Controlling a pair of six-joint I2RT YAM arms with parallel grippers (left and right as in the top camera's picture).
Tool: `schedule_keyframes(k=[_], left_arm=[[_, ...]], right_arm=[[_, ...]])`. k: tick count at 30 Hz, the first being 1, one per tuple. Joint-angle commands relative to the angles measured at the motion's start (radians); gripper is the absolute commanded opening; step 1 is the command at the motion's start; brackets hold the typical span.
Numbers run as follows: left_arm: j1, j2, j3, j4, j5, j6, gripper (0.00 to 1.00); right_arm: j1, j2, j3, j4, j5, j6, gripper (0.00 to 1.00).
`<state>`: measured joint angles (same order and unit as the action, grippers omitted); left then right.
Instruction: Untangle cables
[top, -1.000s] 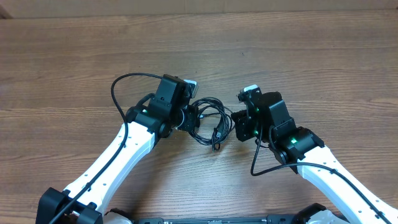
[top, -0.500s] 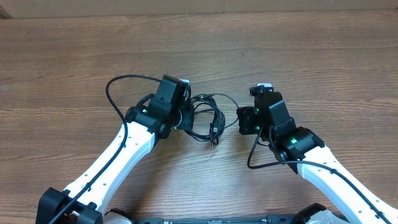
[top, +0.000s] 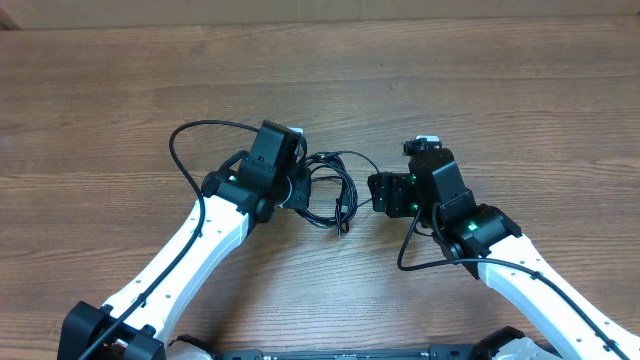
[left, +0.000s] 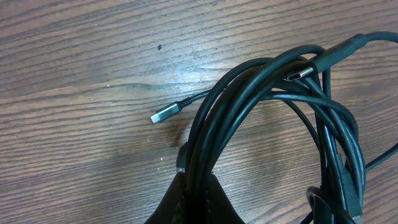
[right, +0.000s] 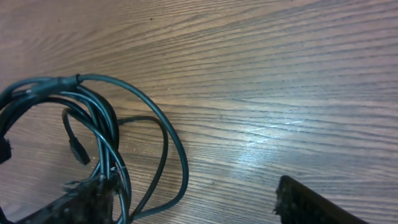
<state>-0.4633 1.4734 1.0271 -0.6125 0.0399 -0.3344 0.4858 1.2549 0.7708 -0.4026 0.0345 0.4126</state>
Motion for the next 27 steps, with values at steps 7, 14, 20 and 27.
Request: schedule_keyframes(k=[7,14,20,27], left_arm=[[-0.001,-0.014,0.010,0.038,0.185,0.160,0.04],[0.001,-0.015,0.010,0.024,0.216,0.227,0.04],[0.010,-0.017,0.010,0.028,0.225,0.226,0.04],[0.013,-0.017,0.010,0.080,0.294,0.226,0.04]], right_arm=[[0.001,0.004,0.031,0.005,0.080,-0.027,0.85],[0.001,0.004,0.031,0.002,0.187,-0.027,0.85],[-0.032,0.005,0.030,-0.016,0.212,-0.010,0.85],[-0.104,0.011,0.029,-0.063,0.208,0.015,0.85]])
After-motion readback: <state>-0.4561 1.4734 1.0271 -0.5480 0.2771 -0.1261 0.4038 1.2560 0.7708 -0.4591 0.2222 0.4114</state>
